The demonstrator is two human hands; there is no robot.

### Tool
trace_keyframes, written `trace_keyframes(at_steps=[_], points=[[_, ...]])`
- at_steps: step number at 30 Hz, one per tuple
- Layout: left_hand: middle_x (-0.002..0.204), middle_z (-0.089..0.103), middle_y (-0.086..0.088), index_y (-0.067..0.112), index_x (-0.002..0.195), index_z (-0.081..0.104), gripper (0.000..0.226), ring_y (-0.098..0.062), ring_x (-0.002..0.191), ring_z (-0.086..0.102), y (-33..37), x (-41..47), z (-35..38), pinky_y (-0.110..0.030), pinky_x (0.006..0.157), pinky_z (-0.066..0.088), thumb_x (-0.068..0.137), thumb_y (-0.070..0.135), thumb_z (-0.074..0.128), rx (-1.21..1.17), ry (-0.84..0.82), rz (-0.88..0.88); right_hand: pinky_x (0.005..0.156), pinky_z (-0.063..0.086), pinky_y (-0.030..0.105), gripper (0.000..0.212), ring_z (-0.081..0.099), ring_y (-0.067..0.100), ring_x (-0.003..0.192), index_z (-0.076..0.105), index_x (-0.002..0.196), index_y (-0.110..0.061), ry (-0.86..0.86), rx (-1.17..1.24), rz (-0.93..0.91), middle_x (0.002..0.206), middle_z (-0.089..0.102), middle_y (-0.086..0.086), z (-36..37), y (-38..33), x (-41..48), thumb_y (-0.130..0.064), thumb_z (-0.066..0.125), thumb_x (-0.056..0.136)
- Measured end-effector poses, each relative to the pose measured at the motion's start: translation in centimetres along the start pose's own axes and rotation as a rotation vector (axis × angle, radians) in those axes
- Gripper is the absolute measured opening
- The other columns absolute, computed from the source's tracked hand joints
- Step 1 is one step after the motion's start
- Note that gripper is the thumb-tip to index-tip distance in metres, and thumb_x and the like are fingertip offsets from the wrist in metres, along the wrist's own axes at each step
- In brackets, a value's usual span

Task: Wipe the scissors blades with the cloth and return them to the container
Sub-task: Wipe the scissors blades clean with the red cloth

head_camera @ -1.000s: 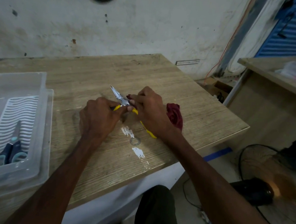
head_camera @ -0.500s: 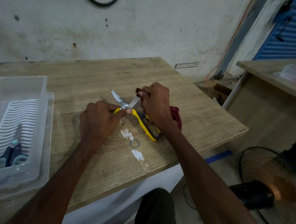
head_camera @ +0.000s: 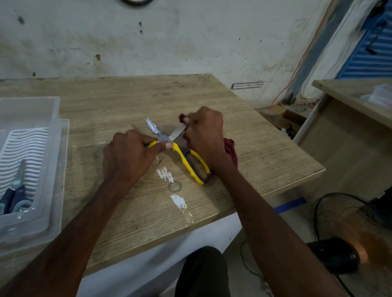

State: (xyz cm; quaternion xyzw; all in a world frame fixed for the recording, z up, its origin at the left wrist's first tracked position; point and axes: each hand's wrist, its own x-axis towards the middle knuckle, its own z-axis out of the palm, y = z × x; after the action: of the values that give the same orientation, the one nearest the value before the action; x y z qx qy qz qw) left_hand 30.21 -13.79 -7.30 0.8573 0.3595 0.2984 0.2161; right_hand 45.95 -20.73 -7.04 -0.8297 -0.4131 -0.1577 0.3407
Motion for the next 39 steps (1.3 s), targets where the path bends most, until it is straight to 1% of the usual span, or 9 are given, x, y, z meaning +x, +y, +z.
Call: trace_keyframes(at_steps=[5, 11, 15, 17, 23, 26, 29, 35, 39], points=[[0.092, 0.073, -0.003, 0.037, 0.099, 0.073, 0.054, -0.027, 0.095, 0.064, -0.7, -0.2, -0.4, -0.029, 0.070, 0.043, 0.066, 0.077, 0.059, -0.002, 0.056, -0.030, 0.069, 0.052, 0.029, 0.021, 0.070, 0.019, 0.072, 0.076, 0.079, -0.007, 0.181, 0.376, 0.467, 0.072, 0.074, 0.010, -0.8, 2.4, 1.0, -0.027, 0.070, 0.080], [0.078, 0.071, 0.003, 0.039, 0.090, 0.074, 0.050, -0.019, 0.085, 0.063, 0.0, -0.5, -1.4, -0.026, 0.065, 0.037, 0.066, 0.079, 0.055, -0.047, -0.071, -0.072, 0.068, 0.055, 0.031, 0.015, 0.066, 0.011, 0.069, 0.068, 0.074, -0.021, 0.122, 0.436, 0.321, 0.073, 0.069, -0.002, -3.4, -0.6, -1.8, -0.027, 0.065, 0.088], [0.059, 0.064, 0.003, 0.032, 0.072, 0.075, 0.052, -0.017, 0.072, 0.063, 0.3, -0.2, -1.5, -0.027, 0.058, 0.039, 0.060, 0.080, 0.059, -0.043, -0.148, -0.106, 0.071, 0.046, 0.028, 0.010, 0.060, 0.015, 0.076, 0.069, 0.073, -0.012, -0.072, 0.271, 0.038, 0.082, 0.064, 0.005, -2.4, -2.7, -3.6, -0.019, 0.073, 0.079], [0.053, 0.061, 0.004, 0.032, 0.065, 0.074, 0.048, -0.015, 0.068, 0.064, 0.4, 0.0, -1.4, -0.026, 0.056, 0.038, 0.059, 0.078, 0.062, -0.061, -0.151, -0.133, 0.073, 0.046, 0.034, 0.007, 0.061, 0.021, 0.078, 0.069, 0.075, -0.008, -0.153, 0.217, -0.042, 0.082, 0.068, 0.010, -1.8, -2.9, -3.8, -0.013, 0.074, 0.074], [0.061, 0.067, 0.005, 0.034, 0.077, 0.076, 0.051, -0.012, 0.068, 0.063, 0.0, 0.2, -1.2, -0.027, 0.060, 0.043, 0.064, 0.080, 0.057, -0.059, -0.163, -0.107, 0.069, 0.042, 0.027, 0.022, 0.061, 0.020, 0.076, 0.070, 0.097, -0.010, -0.249, 0.178, -0.181, 0.078, 0.069, 0.011, -2.1, -2.4, -2.2, -0.007, 0.069, 0.075], [0.068, 0.071, 0.005, 0.035, 0.079, 0.076, 0.047, -0.011, 0.069, 0.061, -0.1, 0.1, -1.2, -0.026, 0.060, 0.041, 0.067, 0.077, 0.058, -0.046, -0.157, -0.087, 0.063, 0.043, 0.028, 0.013, 0.060, 0.019, 0.066, 0.076, 0.078, -0.011, -0.298, 0.067, -0.291, 0.068, 0.068, 0.014, -2.1, -2.6, -1.9, -0.009, 0.064, 0.073], [0.073, 0.072, 0.004, 0.036, 0.084, 0.076, 0.043, -0.016, 0.079, 0.064, -0.2, 0.1, -1.1, -0.026, 0.062, 0.038, 0.067, 0.074, 0.061, -0.040, -0.135, -0.073, 0.052, 0.043, 0.038, 0.016, 0.048, 0.021, 0.047, 0.059, 0.052, -0.007, -0.140, 0.013, -0.220, 0.048, 0.052, 0.013, -2.1, -0.9, -0.3, -0.007, 0.058, 0.068], [0.071, 0.071, 0.003, 0.033, 0.081, 0.076, 0.040, -0.018, 0.080, 0.066, -0.4, 0.3, -0.7, -0.026, 0.063, 0.044, 0.071, 0.069, 0.063, -0.003, -0.093, -0.092, 0.060, 0.040, 0.028, 0.009, 0.052, 0.023, 0.069, 0.066, 0.073, -0.006, -0.192, -0.052, -0.212, 0.081, 0.052, 0.012, 0.1, -2.4, -3.9, -0.011, 0.066, 0.081], [0.058, 0.063, 0.006, 0.037, 0.082, 0.076, 0.042, -0.013, 0.072, 0.062, -0.5, 0.0, -0.9, -0.026, 0.062, 0.039, 0.068, 0.074, 0.061, -0.027, -0.139, -0.048, 0.065, 0.041, 0.037, 0.017, 0.059, 0.030, 0.066, 0.068, 0.069, 0.000, -0.144, 0.101, -0.141, 0.067, 0.063, 0.021, -2.0, -2.1, -3.9, -0.014, 0.064, 0.076]])
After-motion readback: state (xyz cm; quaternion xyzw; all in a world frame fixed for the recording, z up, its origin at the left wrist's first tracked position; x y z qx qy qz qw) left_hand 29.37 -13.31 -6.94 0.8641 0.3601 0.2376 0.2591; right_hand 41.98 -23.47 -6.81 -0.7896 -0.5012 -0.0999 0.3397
